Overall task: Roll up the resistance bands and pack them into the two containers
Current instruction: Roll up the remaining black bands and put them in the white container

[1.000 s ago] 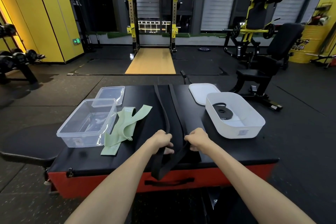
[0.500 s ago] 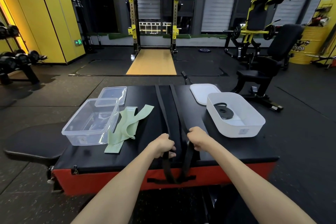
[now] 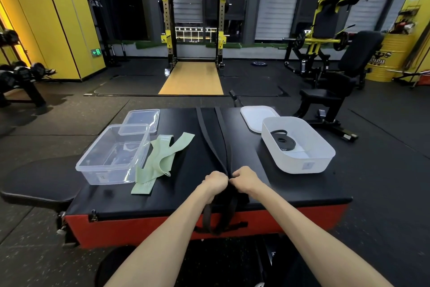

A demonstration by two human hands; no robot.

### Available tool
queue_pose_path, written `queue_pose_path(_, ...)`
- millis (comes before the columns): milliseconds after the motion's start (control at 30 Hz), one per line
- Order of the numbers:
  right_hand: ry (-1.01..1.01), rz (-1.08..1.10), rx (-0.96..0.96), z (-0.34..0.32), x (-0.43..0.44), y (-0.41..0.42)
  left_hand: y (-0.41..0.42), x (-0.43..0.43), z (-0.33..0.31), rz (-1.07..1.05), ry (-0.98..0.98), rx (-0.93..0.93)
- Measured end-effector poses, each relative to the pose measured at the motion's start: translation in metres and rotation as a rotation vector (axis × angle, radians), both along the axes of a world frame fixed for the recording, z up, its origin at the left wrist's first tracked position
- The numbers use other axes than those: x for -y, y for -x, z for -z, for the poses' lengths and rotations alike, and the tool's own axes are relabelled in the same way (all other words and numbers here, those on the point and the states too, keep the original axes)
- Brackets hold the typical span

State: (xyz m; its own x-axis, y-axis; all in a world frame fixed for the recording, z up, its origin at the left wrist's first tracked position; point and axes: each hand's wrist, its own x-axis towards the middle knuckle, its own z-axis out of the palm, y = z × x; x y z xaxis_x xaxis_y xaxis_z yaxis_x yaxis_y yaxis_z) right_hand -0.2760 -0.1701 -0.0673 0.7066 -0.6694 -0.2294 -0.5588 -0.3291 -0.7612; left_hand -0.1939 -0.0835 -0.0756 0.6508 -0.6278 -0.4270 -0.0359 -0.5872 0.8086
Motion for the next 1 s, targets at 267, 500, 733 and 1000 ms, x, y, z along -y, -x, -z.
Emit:
queue_pose_path(267,0.014,-0.034,-0.004,0.000,-0.006,0.005,0.002,-0.010,-0.003,0.057,0.030,0.018)
queue_pose_path(500,-0.124,-0.175,-0.087,-0.015,-0.008,0.015,-0.002,-0.012,-0.002,0.100,0.007,0.182)
queue_pose_path(733,-0.312,-0.123,0.023,-0.019,-0.003,0.018,-0.004,-0.009,-0.008,0.027,0.113,-0.001)
queue_pose_path(1000,0.016,-0.028,-0.048,-0.030,0.000,0.019,-0.006,-0.012,-0.011,-0.010,-0.002,0.269)
